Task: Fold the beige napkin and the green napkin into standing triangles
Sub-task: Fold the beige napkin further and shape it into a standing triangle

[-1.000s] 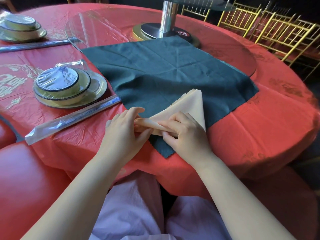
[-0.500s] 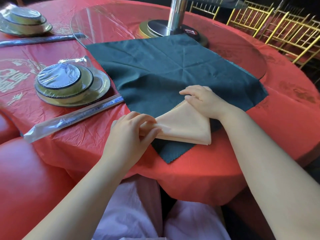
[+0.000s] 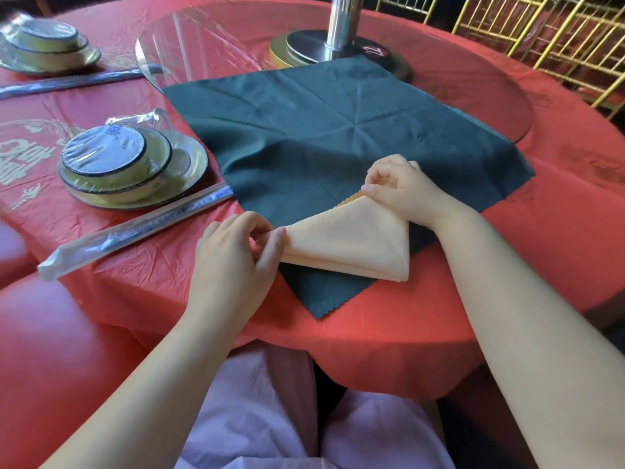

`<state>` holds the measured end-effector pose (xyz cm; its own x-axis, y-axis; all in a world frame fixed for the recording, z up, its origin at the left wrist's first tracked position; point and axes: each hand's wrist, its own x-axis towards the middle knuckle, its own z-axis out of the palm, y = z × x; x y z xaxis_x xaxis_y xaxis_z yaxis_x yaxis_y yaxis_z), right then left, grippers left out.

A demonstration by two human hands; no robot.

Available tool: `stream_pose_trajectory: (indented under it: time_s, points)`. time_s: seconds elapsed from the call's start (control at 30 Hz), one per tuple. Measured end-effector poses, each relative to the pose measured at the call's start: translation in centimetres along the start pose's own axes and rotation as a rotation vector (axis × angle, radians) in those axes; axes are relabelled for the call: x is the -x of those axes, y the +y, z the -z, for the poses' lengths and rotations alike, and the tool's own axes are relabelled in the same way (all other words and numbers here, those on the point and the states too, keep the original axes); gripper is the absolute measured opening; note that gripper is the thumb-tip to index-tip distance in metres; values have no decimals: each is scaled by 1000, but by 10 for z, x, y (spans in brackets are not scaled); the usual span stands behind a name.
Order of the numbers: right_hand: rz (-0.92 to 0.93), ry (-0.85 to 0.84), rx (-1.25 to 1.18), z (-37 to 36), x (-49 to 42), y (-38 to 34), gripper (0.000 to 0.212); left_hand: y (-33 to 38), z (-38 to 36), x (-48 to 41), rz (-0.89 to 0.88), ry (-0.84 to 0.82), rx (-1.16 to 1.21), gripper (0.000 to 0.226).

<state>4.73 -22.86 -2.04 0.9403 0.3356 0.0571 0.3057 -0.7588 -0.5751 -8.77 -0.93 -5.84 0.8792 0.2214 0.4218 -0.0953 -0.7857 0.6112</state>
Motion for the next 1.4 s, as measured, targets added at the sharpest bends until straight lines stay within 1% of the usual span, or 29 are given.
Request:
stream_pose_trajectory:
  time_s: [0.13, 0.2, 0.3, 0.47, 0.67, 0.77, 0.9, 1.0, 1.03, 1.07, 1.1, 1.13, 1.17, 1.2, 1.23, 1.27, 1.3, 1.4]
  points:
    - [-72, 53, -88, -4, 0, 1, 12, 2, 1, 1, 10, 14, -29, 19]
    - [-98, 25, -140, 1, -1, -2, 13, 2, 0, 1, 0, 2, -52, 18]
    - [-130, -64, -190, 9, -3, -9, 11, 1, -1, 0, 15, -27, -77, 22]
    - [-179, -138, -118, 16, -8, -10, 9, -1, -2, -2, 33, -93, -143, 24]
    - [-146, -125, 95, 12, -9, -8, 14, 1, -1, -3, 53, -110, -149, 22]
    - [-173, -111, 67, 12, -8, -7, 16, 0, 0, -4, 59, -112, -133, 21]
    - [-193, -76, 28, 11, -8, -7, 14, 2, 1, -6, 85, -158, -99, 13]
    - [-176, -37, 45, 8, -6, -7, 14, 12, 4, -9, 136, -179, -184, 11]
    - [-168, -20, 51, 6, -5, -6, 14, 17, 4, -10, 118, -180, -224, 19]
    - [-160, -5, 61, 4, -5, -6, 15, 24, 5, -11, 43, -189, -232, 34]
    - [-150, 4, 78, 3, -4, -5, 16, 33, 4, -13, -80, -224, -193, 51]
    - [-136, 7, 99, 0, -5, -5, 18, 44, 1, -16, -205, -298, -146, 63]
    - [-120, 2, 125, -1, -5, -5, 20, 57, -3, -17, -287, -394, -133, 68]
    - [-107, -7, 153, -3, -5, -5, 21, 69, -8, -16, -305, -484, -160, 66]
    - [-97, -14, 181, -5, -5, -5, 23, 77, -16, -13, -281, -536, -210, 60]
    - [-93, -17, 204, -6, -5, -4, 25, 81, -24, -9, -248, -549, -277, 54]
    - [-97, -21, 227, -7, -4, -4, 27, 83, -31, -5, -207, -549, -340, 54]
    - [-112, -16, 333, -7, -3, -1, 34, 75, -43, 6, -123, -540, -428, 65]
